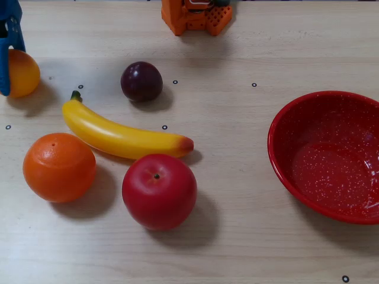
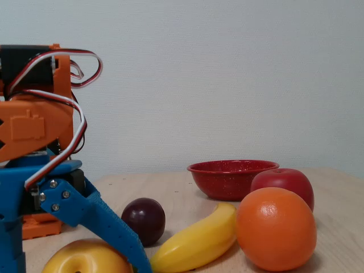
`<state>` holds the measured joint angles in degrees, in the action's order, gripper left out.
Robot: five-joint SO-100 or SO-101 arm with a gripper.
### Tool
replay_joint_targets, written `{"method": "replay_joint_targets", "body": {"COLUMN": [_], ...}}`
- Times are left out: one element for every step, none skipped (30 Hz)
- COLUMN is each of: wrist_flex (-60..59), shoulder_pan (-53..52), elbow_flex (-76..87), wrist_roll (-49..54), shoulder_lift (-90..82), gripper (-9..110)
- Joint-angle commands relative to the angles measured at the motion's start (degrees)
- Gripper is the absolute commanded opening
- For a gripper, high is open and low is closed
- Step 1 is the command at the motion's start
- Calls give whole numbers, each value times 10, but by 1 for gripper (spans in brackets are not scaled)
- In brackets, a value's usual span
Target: Put peach in the red bowl.
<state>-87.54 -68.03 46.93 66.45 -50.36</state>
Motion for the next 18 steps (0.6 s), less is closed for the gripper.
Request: {"method": "replay_joint_targets", "body": {"wrist_flex": [8, 10, 11, 12, 13, 14, 14, 14, 14, 13, 13, 12, 11, 11, 9, 8, 8, 7], "shoulder_pan": [-5, -5, -5, -5, -5, -5, -5, -4, -4, -4, -3, -2, 0, 1, 3, 3, 4, 5], "elbow_flex": [-48, -48, -48, -48, -48, -48, -48, -48, -48, -48, -48, -48, -48, -48, -48, -47, -47, -47], "wrist_roll": [8, 8, 8, 8, 8, 8, 9, 10, 11, 11, 10, 9, 8, 6, 5, 5, 4, 2], "shoulder_lift": [-25, -25, -24, -23, -22, -22, -21, -20, -20, -19, -19, -19, -19, -18, -18, -18, -18, -18], "gripper": [47, 47, 47, 47, 47, 47, 47, 47, 47, 47, 47, 47, 47, 47, 47, 47, 47, 47]}}
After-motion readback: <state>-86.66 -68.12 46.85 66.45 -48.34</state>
